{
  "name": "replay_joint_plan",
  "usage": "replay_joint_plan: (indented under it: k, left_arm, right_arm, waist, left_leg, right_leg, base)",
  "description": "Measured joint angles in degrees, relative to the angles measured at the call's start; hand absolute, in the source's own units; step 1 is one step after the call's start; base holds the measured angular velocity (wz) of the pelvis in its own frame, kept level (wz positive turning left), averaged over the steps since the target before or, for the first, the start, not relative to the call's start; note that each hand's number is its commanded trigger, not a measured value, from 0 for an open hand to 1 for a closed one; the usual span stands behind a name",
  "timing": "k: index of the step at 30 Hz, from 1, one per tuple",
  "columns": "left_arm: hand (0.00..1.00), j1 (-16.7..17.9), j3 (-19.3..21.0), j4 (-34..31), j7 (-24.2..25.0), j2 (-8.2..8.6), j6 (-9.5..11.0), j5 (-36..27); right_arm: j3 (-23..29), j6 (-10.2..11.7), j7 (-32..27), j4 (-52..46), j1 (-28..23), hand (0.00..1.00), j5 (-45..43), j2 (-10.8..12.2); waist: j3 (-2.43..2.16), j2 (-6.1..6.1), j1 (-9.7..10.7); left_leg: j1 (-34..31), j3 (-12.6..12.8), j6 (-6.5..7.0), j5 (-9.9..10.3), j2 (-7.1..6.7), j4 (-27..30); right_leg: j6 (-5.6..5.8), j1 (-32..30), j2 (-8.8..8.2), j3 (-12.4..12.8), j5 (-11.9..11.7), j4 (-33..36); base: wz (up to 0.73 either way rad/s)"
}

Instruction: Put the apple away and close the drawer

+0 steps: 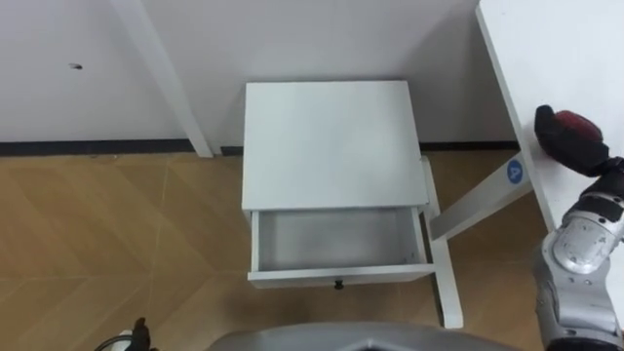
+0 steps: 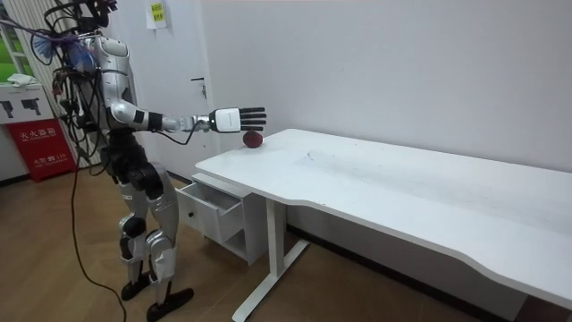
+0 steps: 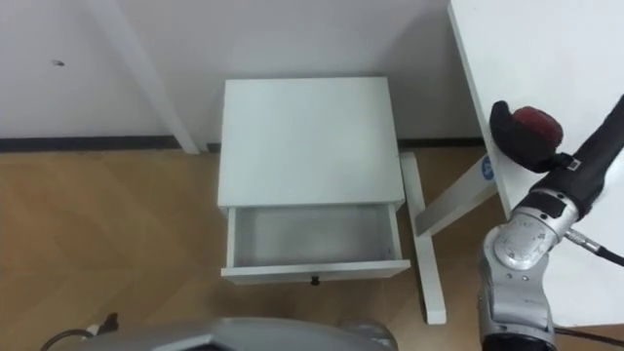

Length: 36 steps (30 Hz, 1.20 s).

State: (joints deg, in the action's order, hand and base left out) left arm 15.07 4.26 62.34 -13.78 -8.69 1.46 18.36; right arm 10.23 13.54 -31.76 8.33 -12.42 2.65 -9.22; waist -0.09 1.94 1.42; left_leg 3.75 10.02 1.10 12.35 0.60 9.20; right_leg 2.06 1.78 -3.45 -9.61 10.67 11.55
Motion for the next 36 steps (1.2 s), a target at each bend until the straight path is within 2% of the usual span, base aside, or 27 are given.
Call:
replay_joint_plan:
  k: [7,9,22,27,36]
  left_arm:
    - [0.00,0.23,-0.01,-0.43,0.66,-0.01,-0.20,0.03]
    - [0.00,0.70,0.00,-0.44,0.78,-0.01,-0.31,0.03]
    - [0.00,1.41,0.00,-0.53,0.45,0.01,-0.32,1.30]
    - [0.00,1.39,0.00,-0.55,0.45,0.00,-0.38,1.36]
    - [0.00,1.94,0.05,-0.53,0.69,0.01,-0.65,1.31]
  right_arm:
    - [-0.03,-1.13,3.15,0.29,-0.01,0.00,0.10,0.01]
    - [-0.03,-1.30,4.00,0.43,-0.04,0.00,0.11,0.03]
    - [-0.23,-1.97,5.33,2.70,-0.07,0.00,0.12,0.11]
    - [-0.30,-2.61,7.56,6.39,-0.04,0.00,1.80,0.14]
    - [-0.01,-3.08,7.46,6.70,-0.03,0.00,1.81,0.13]
  waist:
    - [0.06,0.34,0.00]
    - [0.32,0.50,-0.06]
    - [0.19,0.44,0.14]
    - [0.05,0.54,0.16]
    - [-0.04,0.58,0.28]
  left_leg:
    - [0.19,-0.01,0.00,0.00,0.04,0.10]
    - [1.00,-0.01,-0.01,0.00,0.03,-0.01]
    - [0.92,-0.02,-0.02,0.01,0.11,-0.12]
    - [0.95,-0.05,-0.02,0.01,0.08,-0.08]
    - [0.98,-0.56,-0.02,0.01,0.06,0.12]
  right_leg:
    - [-0.03,0.28,0.00,-0.07,-0.05,0.01]
    - [-0.02,1.20,0.01,-0.10,-0.05,-0.23]
    - [-0.02,1.36,0.15,-0.18,-0.37,-0.79]
    - [-0.02,1.41,0.14,-0.17,-0.37,-0.79]
    - [-0.02,1.70,0.07,-0.56,-0.37,-0.78]
  base:
    - [0.00]
    - [0.00]
    - [0.00]
    - [0.00]
    - [0.02]
